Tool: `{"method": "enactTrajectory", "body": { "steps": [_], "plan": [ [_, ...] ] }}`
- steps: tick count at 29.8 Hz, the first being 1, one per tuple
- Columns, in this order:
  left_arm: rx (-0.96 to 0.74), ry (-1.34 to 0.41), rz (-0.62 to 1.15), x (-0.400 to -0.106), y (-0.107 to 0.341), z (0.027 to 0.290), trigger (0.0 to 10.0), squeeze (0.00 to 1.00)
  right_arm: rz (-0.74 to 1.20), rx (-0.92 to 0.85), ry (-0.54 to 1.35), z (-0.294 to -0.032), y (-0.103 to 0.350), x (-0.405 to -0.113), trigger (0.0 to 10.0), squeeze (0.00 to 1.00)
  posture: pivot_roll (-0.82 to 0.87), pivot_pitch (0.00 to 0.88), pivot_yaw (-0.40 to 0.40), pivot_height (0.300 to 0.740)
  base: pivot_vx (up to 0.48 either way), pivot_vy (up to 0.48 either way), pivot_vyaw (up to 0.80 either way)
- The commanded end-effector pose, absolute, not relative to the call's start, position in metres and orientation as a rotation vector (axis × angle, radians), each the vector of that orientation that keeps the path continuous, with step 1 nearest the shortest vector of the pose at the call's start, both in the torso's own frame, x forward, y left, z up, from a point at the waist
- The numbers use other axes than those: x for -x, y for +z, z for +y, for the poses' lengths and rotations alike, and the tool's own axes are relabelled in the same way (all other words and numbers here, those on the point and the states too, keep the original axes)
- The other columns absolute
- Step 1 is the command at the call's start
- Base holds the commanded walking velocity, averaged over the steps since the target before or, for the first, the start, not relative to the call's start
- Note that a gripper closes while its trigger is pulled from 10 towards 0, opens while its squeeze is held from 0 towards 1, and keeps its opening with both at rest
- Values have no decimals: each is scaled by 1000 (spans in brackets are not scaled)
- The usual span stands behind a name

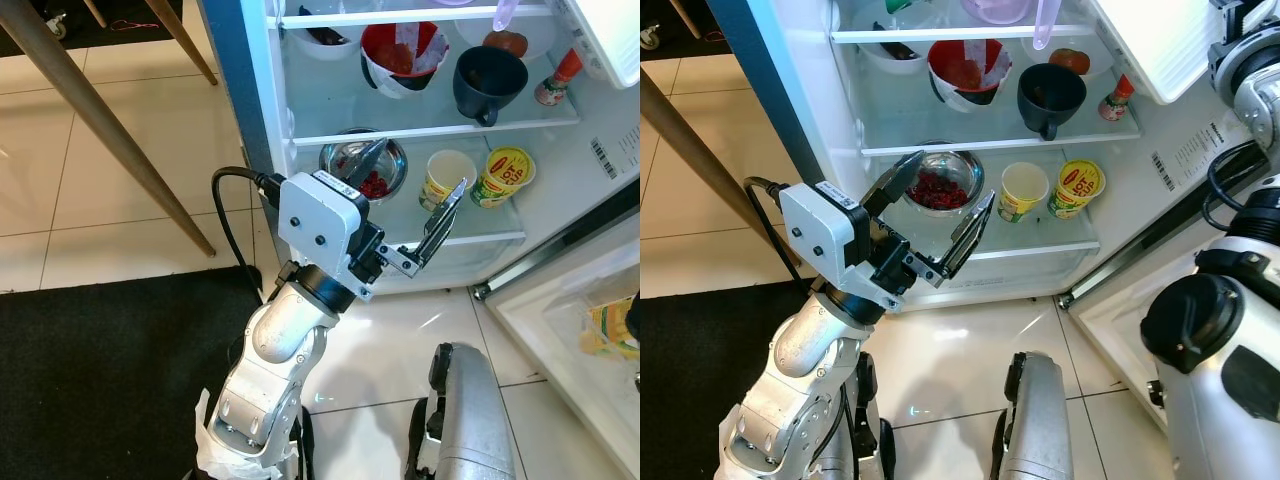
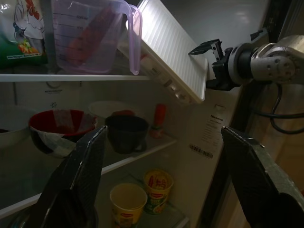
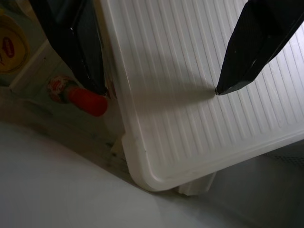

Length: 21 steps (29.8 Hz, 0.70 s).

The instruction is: Restocking fridge

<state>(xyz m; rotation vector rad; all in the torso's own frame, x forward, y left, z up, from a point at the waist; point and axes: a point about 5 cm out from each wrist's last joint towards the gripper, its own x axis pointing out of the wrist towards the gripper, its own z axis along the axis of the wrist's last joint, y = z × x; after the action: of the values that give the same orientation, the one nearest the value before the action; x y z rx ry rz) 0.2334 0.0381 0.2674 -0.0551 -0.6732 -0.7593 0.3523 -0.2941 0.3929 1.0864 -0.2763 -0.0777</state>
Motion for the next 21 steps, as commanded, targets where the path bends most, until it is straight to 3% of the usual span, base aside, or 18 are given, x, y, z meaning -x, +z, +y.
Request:
{"method": "enactTrajectory", "body": {
  "steps": [1,2,21],
  "plan": [
    [85,-784,-686,-230,268,33,10000,0,-184,-1102,-168,-300,368,-357,2118,0,-18,412,-1,556,0,0,0],
    [85,-784,-686,-230,268,33,10000,0,-185,-1102,-169,-300,368,-357,0,0,-18,412,-1,556,0,0,0],
    [88,-788,-691,-231,269,32,10000,0,-223,-1119,-179,-302,375,-353,0,0,-29,398,-2,556,0,0,0]
  ]
}}
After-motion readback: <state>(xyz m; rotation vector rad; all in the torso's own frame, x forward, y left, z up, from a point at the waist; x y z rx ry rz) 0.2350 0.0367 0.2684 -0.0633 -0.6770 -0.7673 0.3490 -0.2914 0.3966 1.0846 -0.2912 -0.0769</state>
